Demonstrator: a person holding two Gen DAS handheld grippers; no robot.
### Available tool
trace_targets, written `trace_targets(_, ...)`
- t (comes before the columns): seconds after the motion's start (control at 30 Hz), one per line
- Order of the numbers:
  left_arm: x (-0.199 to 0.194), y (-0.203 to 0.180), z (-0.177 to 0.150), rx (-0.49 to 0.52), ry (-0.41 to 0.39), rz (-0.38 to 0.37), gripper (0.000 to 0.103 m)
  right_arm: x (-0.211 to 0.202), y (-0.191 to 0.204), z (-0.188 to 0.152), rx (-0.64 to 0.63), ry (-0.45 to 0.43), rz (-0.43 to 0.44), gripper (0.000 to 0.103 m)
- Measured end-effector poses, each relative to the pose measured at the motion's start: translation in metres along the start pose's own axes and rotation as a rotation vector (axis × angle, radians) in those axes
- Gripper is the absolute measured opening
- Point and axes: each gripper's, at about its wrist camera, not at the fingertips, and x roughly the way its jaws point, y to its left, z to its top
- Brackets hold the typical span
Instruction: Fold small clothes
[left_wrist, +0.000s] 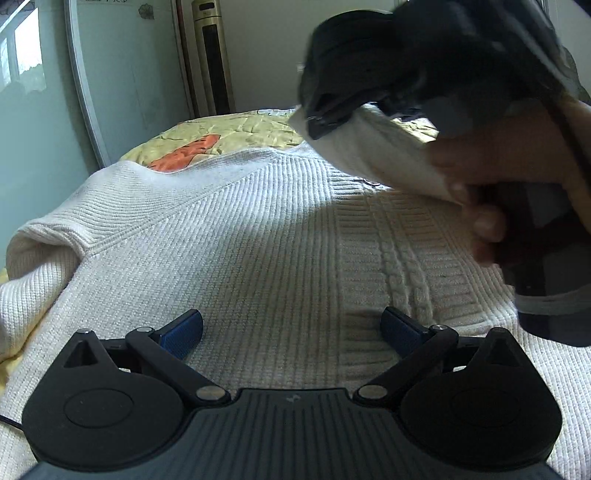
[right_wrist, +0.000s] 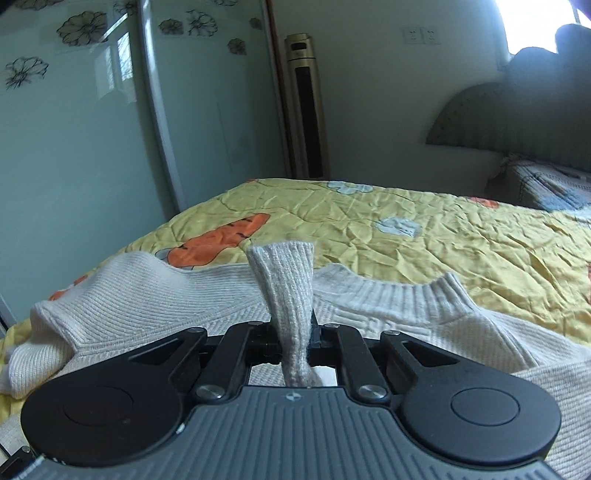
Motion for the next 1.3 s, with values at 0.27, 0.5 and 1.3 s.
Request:
trace_targets(0.27,0.000,-0.001,0.000,0.009,-0.003,0.005,0.103,0.043,0.019,-0.009,-0.127,0.193,0.045,0.025)
trace_targets(0.5,-0.001,-0.003,-0.001,-0.001,0.001,-0.001,0.103,0.032,0.010,-0.001,-0.062,0.182,0.108,0.041)
trace_targets(1.3,-0.012,0.002,-0.002,0.007,-0.020,0.040,0.103,-0.014,-0.026,-0.025,0.002,0.200,0.107,0.053)
